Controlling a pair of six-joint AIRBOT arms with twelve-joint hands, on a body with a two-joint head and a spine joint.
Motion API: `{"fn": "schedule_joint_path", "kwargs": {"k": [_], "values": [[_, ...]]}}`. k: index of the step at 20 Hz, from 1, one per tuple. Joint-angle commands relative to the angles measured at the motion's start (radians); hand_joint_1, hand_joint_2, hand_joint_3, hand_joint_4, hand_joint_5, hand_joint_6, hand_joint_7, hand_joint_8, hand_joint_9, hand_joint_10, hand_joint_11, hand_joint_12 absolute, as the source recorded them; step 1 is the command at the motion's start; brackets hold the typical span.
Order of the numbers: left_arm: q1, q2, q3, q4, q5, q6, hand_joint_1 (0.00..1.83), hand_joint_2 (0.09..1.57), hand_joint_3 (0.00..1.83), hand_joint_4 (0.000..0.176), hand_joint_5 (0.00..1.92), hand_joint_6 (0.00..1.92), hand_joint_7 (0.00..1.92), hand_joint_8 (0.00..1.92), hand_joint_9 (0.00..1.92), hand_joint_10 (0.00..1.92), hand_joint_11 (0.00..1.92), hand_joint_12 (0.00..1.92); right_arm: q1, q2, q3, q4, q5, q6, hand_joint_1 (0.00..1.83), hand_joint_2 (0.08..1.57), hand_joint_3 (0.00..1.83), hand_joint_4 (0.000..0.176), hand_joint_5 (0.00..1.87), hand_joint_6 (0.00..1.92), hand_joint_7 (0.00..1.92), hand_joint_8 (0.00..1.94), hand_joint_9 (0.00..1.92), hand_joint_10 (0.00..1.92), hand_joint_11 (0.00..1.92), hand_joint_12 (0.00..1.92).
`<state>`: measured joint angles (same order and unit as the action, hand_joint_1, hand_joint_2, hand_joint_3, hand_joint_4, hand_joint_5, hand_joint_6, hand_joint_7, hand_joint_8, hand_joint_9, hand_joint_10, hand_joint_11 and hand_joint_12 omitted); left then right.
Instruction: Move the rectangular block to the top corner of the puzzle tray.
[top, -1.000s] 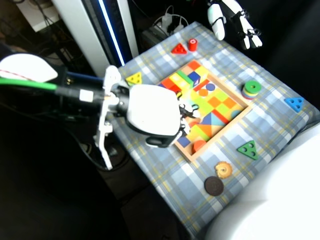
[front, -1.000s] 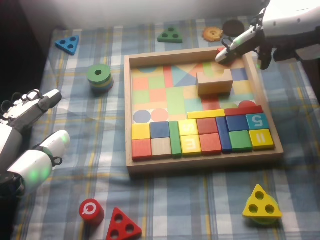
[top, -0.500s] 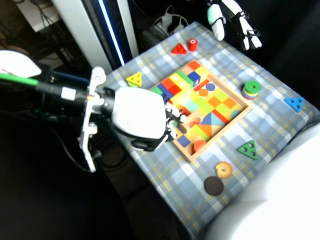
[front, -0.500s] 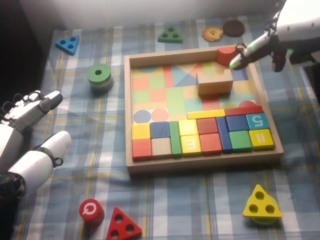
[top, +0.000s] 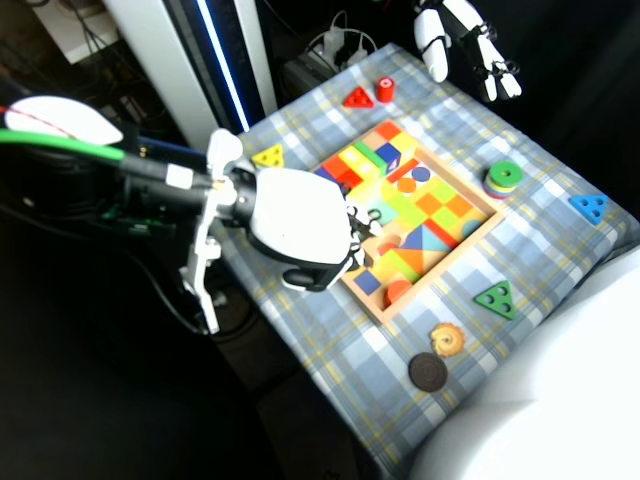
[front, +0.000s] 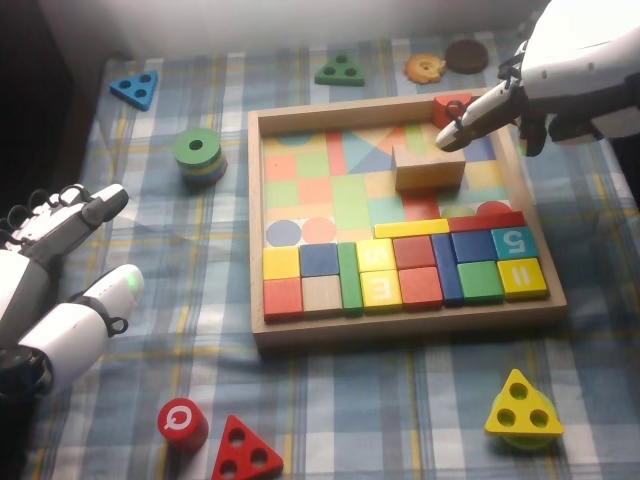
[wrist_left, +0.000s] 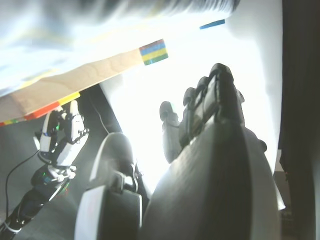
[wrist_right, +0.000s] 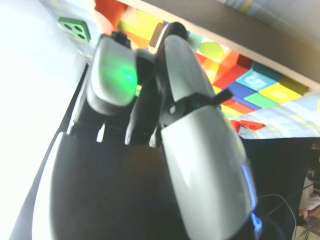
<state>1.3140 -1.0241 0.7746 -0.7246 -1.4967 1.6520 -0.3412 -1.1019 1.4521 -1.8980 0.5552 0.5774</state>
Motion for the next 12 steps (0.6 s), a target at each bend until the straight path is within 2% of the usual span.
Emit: {"fn": "schedule_joint_path", "kwargs": {"k": [1, 3, 4, 5, 6, 7, 8, 9, 10, 12], "values": [[-0.009, 0.006, 0.002, 0.04, -0.116, -0.006, 0.52, 1.37, 0.0, 0.076, 0.36, 0.0, 0.14, 0.0, 0.03, 0.0, 0.0, 0.0, 0.004, -0.004, 0.002, 0.023, -0.01, 0.0, 1.54, 1.21, 0.0, 0.066, 0.41, 0.01, 1.2, 1.94, 1.43, 1.92, 1.49, 1.92], [-0.009, 0.005, 0.002, 0.04, -0.116, -0.006, 0.49, 1.37, 0.0, 0.075, 0.36, 0.0, 0.14, 0.0, 0.04, 0.0, 0.0, 0.0, 0.003, -0.008, 0.002, 0.011, -0.011, 0.0, 1.55, 1.21, 0.0, 0.063, 0.42, 0.01, 1.19, 1.94, 1.42, 1.92, 1.48, 1.92], [-0.009, 0.005, 0.002, 0.04, -0.116, -0.006, 0.49, 1.37, 0.0, 0.076, 0.36, 0.0, 0.13, 0.0, 0.04, 0.0, 0.0, 0.0, 0.003, -0.01, 0.002, 0.006, -0.011, 0.0, 1.52, 1.22, 0.0, 0.068, 0.41, 0.0, 1.12, 1.94, 1.41, 1.92, 1.47, 1.92], [-0.009, 0.005, 0.002, 0.04, -0.116, -0.006, 0.48, 1.37, 0.0, 0.081, 0.35, 0.0, 0.13, 0.0, 0.04, 0.0, 0.0, 0.0, 0.003, -0.011, 0.002, 0.001, -0.013, 0.0, 1.53, 1.22, 0.0, 0.058, 0.41, 0.0, 1.09, 1.94, 1.4, 1.92, 1.46, 1.92], [-0.009, 0.005, 0.002, 0.04, -0.115, -0.006, 0.46, 1.37, 0.0, 0.081, 0.35, 0.0, 0.12, 0.0, 0.03, 0.0, 0.0, 0.0, 0.003, -0.011, 0.003, -0.003, -0.015, 0.0, 1.52, 1.22, 0.0, 0.081, 0.42, 0.0, 1.09, 1.94, 1.38, 1.92, 1.45, 1.92], [-0.009, 0.005, 0.002, 0.04, -0.115, -0.006, 0.46, 1.38, 0.0, 0.075, 0.35, 0.0, 0.13, 0.0, 0.04, 0.0, 0.0, 0.0, 0.003, -0.011, 0.003, -0.003, -0.015, 0.0, 1.53, 1.21, 0.0, 0.075, 0.42, 0.0, 0.98, 1.91, 1.37, 1.92, 1.45, 1.92], [-0.009, 0.005, 0.002, 0.04, -0.115, -0.006, 0.48, 1.37, 0.0, 0.064, 0.36, 0.0, 0.14, 0.0, 0.04, 0.0, 0.0, 0.0, 0.003, -0.011, 0.004, -0.003, -0.016, 0.0, 1.53, 1.22, 0.0, 0.064, 0.43, 0.0, 1.02, 1.94, 1.39, 1.92, 1.46, 1.92], [-0.009, 0.005, 0.002, 0.04, -0.115, -0.006, 0.48, 1.37, 0.0, 0.067, 0.36, 0.0, 0.14, 0.0, 0.04, 0.0, 0.0, 0.0, 0.003, -0.011, 0.005, -0.003, -0.018, 0.0, 1.54, 1.21, 0.0, 0.067, 0.44, 0.0, 1.0, 1.89, 1.4, 1.92, 1.47, 1.92], [-0.009, 0.005, 0.002, 0.04, -0.115, -0.006, 0.44, 1.38, 0.0, 0.088, 0.34, 0.0, 0.13, 0.0, 0.03, 0.0, 0.0, 0.0, 0.003, -0.012, 0.006, -0.004, -0.019, 0.0, 1.52, 1.21, 0.0, 0.092, 0.44, 0.0, 1.09, 1.93, 1.41, 1.92, 1.46, 1.92], [-0.009, 0.005, 0.001, 0.04, -0.115, -0.006, 0.47, 1.37, 0.0, 0.092, 0.35, 0.0, 0.13, 0.0, 0.04, 0.0, 0.0, 0.0, -0.001, -0.015, 0.006, -0.009, -0.021, 0.0, 1.54, 1.21, 0.0, 0.058, 0.45, 0.0, 1.15, 1.94, 1.4, 1.92, 1.45, 1.92]]}}
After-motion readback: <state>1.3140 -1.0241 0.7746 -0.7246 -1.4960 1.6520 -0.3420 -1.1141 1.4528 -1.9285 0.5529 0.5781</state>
